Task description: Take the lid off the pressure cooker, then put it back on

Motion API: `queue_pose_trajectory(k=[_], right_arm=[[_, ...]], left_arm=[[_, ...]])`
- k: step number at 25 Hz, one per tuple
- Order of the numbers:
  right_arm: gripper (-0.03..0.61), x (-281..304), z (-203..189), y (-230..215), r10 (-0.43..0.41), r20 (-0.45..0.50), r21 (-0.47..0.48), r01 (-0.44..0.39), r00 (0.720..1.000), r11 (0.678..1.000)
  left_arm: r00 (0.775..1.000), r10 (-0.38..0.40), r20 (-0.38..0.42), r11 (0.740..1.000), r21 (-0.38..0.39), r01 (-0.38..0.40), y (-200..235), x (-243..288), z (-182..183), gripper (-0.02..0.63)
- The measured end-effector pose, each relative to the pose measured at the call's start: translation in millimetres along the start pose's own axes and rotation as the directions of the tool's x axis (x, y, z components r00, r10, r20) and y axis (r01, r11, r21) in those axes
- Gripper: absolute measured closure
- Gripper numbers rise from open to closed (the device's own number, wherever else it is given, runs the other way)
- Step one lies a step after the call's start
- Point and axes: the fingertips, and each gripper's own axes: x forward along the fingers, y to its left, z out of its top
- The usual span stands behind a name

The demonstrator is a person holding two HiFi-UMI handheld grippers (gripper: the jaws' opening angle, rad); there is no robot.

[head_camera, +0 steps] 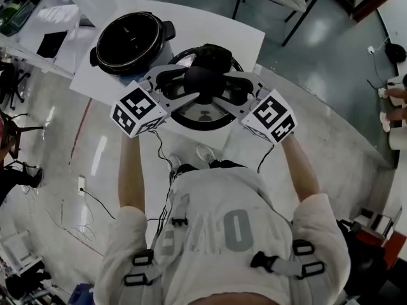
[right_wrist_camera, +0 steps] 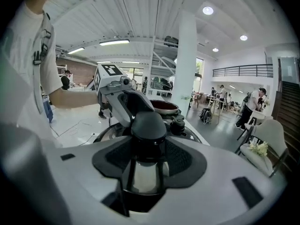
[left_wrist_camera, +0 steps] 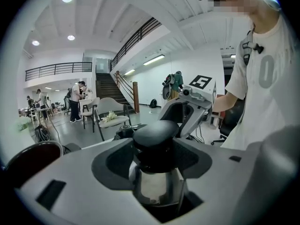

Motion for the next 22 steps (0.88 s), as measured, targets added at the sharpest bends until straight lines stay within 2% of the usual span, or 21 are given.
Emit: queue_pose_trajectory(k=[6,14,22], right_arm=[[0.357,20.3,-38.2,1.1,0.080,-0.014,0.032,-0.080,0.997,0.996],[0.359,48.2,-83.4,7.9,0.143,-0.056,0.027,-0.142,0.988,0.989],[0.360,73.2,-117.2,11.0,0.164,-0.108,0.008,-0.164,0.980,0.986]], left_arm=[[0.998,0.028,-0.051,0.996,-0.081,-0.032,-1.1,19.1,-39.8,0.351],[0.990,0.072,-0.123,0.985,-0.148,-0.090,-4.4,36.8,-91.7,0.351],[0.978,0.100,-0.183,0.978,-0.163,-0.130,-1.4,50.0,-131.4,0.351]])
